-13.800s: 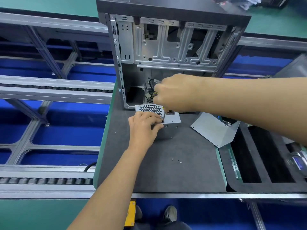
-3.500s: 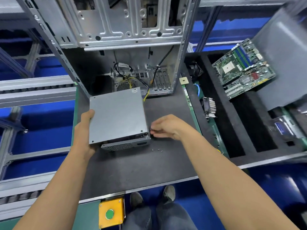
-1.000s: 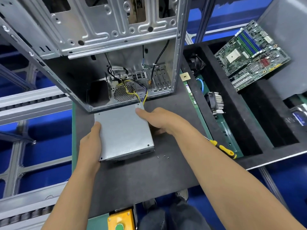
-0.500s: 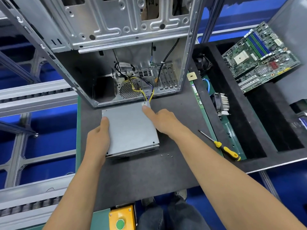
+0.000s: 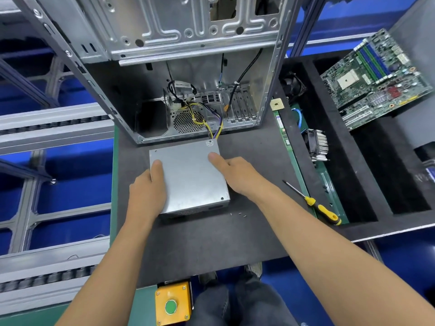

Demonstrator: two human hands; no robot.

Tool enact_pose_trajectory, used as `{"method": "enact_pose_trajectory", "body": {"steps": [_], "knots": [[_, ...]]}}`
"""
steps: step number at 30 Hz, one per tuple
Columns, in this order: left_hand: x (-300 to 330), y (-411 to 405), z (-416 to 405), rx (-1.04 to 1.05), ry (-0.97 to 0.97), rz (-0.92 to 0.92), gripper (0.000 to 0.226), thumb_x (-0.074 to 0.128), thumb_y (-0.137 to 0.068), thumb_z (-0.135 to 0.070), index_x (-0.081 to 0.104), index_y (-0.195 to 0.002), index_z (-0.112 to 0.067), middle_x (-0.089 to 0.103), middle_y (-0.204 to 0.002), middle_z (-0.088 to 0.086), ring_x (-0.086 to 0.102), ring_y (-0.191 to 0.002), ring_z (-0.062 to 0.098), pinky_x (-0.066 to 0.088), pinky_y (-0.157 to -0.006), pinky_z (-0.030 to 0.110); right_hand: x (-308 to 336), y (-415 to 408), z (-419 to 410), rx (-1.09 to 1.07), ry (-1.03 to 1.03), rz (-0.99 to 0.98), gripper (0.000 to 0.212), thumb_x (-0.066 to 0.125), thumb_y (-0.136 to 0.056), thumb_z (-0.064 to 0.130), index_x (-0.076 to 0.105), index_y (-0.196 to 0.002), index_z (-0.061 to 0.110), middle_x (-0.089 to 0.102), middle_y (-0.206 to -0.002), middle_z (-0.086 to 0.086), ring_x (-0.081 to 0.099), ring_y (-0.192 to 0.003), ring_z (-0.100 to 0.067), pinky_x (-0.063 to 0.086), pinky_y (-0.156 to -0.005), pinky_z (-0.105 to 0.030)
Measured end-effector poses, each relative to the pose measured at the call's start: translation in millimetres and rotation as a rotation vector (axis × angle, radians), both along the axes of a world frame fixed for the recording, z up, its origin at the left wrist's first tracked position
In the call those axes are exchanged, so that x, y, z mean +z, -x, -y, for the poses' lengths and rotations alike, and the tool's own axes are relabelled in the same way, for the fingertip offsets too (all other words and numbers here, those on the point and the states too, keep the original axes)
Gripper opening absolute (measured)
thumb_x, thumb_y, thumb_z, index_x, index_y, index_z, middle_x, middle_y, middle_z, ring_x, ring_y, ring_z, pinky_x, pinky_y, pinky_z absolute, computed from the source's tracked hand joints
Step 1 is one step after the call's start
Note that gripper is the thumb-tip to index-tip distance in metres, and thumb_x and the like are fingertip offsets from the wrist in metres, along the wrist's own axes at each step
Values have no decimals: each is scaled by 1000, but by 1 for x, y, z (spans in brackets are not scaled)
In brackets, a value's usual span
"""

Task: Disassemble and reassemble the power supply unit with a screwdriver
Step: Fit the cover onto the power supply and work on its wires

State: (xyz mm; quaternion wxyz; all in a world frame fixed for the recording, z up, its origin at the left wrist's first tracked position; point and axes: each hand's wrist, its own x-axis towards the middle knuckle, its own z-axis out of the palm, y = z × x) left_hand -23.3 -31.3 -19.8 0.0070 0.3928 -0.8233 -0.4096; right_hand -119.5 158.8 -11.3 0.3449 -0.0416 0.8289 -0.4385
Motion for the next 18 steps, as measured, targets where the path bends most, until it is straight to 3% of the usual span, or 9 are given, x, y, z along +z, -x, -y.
{"method": "enact_pose_trajectory", "body": {"steps": [3,7,15,18], "knots": [[-2,2,0,-8,9,35,65,21,-99,-61,63,-101,-11,62,-108,12,50,-108,36,38,-87,44,0,1,1,-9,-21,1,60,40,-91,72,20,-63,23,23,-56,10,26,-55,-13,24,-57,-31],[2,4,-1,-30,-1,62,71,21,-101,-58,56,-132,-5,57,-133,20,43,-128,40,35,-105,50,-3,0,2,12,-56,-13,60,35,-91,74,25,-62,22,30,-58,8,31,-55,-14,28,-55,-31],[9,5,-4,-50,37,90,70,20,-103,-55,52,-137,-2,54,-137,23,43,-129,42,33,-107,49,-3,0,4,26,-80,-31,61,32,-93,73,37,-65,19,43,-68,3,41,-65,-17,33,-59,-30],[12,7,-1,-104,77,86,54,19,-107,-37,53,-128,-1,55,-132,27,46,-122,44,34,-100,47,1,1,9,74,-112,-61,62,27,-98,66,47,-72,14,50,-76,-3,47,-75,-22,36,-65,-32]]}}
